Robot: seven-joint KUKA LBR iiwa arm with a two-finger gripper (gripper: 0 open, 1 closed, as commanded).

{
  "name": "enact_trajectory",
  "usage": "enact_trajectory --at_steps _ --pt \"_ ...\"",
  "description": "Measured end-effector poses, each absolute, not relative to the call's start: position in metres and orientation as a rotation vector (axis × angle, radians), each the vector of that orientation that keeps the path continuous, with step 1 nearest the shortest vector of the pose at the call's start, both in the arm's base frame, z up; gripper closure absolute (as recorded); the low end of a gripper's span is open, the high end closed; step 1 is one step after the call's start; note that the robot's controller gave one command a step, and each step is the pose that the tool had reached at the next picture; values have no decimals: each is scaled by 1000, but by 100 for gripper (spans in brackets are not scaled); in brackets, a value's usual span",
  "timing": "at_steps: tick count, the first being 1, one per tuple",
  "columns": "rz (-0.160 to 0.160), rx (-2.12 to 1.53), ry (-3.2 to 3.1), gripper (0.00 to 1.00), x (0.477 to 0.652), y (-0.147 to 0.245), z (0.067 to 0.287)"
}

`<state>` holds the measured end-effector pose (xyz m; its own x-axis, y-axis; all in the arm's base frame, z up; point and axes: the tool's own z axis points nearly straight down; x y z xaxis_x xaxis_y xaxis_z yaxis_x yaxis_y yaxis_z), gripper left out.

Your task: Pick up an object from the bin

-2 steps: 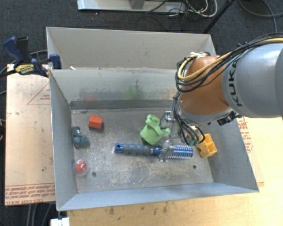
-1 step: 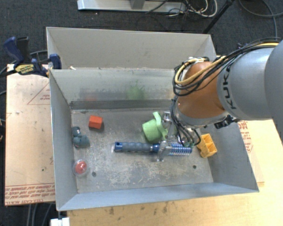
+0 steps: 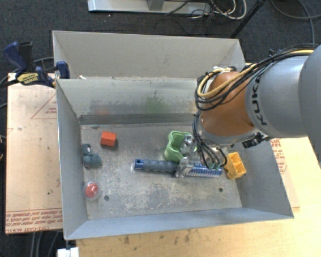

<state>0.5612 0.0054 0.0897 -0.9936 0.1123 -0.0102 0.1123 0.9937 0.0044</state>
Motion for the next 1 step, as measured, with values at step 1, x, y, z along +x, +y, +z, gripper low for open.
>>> enact_trajectory --at_steps 1 --pt "0 -207 3125 100 566 -1 221"
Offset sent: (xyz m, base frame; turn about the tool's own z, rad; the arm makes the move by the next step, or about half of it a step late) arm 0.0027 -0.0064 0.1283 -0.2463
